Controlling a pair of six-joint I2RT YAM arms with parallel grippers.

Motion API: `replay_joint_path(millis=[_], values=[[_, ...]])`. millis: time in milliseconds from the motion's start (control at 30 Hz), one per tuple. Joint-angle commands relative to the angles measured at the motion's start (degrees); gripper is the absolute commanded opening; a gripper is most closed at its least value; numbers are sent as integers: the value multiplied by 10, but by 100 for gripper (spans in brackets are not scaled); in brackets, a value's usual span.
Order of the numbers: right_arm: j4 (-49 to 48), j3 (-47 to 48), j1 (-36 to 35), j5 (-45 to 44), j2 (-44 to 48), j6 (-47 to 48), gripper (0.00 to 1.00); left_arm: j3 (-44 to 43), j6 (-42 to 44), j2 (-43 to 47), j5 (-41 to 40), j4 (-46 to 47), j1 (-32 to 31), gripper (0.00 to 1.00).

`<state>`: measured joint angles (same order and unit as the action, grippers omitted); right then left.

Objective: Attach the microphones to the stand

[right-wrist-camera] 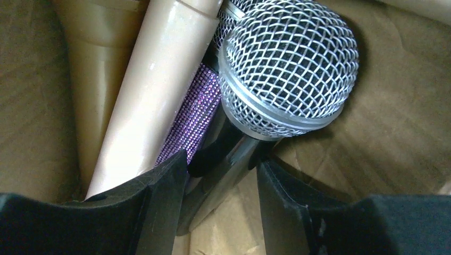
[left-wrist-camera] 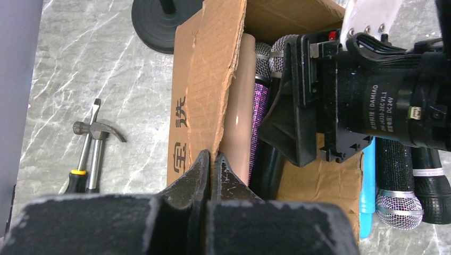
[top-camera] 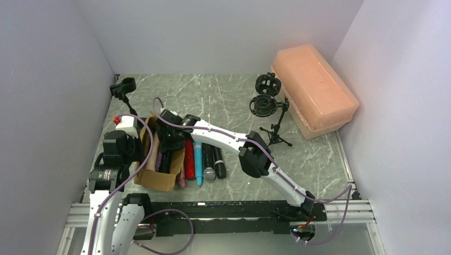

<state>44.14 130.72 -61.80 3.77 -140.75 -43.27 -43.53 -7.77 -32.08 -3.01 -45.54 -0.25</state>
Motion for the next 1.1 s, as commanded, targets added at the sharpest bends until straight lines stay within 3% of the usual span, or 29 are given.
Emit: replay_joint_path(millis=[0, 300, 567, 833, 1067], values=[[-3, 26, -2, -30, -17, -8, 51, -40, -22, 8, 36, 58, 1, 0], [-137, -40, -1, -20, 72, -9, 21, -31, 2, 9, 7, 60, 1, 0], [-200, -114, 28, 43, 182, -19, 14, -12, 23, 9, -59, 67, 1, 0], [-136, -179, 92, 104, 278, 34, 10, -6, 23, 13, -62, 69, 1, 0], [-4, -276, 155, 53, 355, 130, 9, -5, 24, 14, -56, 70, 1, 0]])
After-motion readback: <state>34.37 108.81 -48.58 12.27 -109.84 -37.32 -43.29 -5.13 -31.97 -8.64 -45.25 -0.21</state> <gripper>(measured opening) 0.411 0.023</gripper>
